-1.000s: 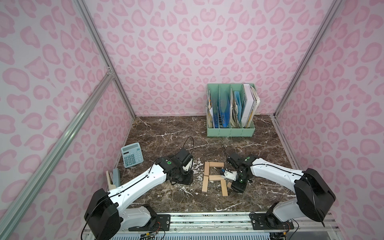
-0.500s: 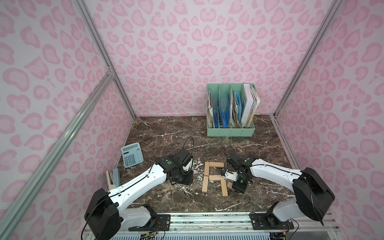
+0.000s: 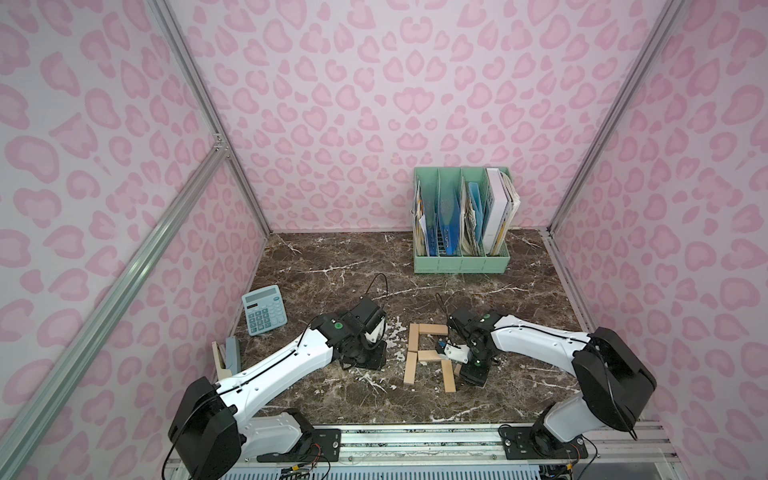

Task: Assemble the number 6 with building blocks
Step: Pick up the building block from the center of the board.

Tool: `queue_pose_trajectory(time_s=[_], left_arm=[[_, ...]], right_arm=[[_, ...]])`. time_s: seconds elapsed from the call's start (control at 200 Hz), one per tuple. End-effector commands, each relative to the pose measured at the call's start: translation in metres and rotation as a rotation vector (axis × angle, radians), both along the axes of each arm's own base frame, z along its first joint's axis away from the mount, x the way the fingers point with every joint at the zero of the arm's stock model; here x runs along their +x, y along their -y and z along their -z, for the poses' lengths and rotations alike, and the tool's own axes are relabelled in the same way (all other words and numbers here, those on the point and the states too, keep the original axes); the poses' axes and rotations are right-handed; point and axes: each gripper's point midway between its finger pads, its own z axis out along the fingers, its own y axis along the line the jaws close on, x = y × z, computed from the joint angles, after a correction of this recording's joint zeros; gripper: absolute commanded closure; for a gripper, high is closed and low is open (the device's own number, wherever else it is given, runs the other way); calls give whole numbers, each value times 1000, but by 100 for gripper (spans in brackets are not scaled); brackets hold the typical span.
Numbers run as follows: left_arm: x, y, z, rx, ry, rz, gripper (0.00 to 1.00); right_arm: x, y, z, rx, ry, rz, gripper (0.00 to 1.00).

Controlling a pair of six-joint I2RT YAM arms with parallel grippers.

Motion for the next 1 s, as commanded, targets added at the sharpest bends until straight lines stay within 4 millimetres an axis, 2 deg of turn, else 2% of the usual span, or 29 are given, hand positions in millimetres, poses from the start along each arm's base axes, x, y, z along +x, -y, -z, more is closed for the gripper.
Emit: queue_pose_trajectory(time_s=[0.0, 0.08, 0.215, 0.375, 0.565, 0.845, 0.995], left_arm=[[1, -2, 0, 5, 8, 0, 62], [1, -2, 0, 6, 9, 1, 62], [1, -2, 0, 6, 10, 2, 62], [0, -3, 1, 9, 9, 6, 62], [3, -2, 0, 7, 12, 4, 62], [5, -1, -2, 7, 15, 7, 62], [5, -2, -3, 8, 18, 3, 62]], right_arm=[[-5, 1, 1, -5, -24, 0, 45], [-6, 1, 2, -9, -28, -2, 53], [-6, 2, 3, -20, -25, -3, 73], [-2, 2, 2, -27, -7, 10, 73], [8, -2, -9, -27, 29, 38, 76], [32, 3, -44, -68, 124, 26, 75], [39, -4, -62, -55, 158, 27, 75]])
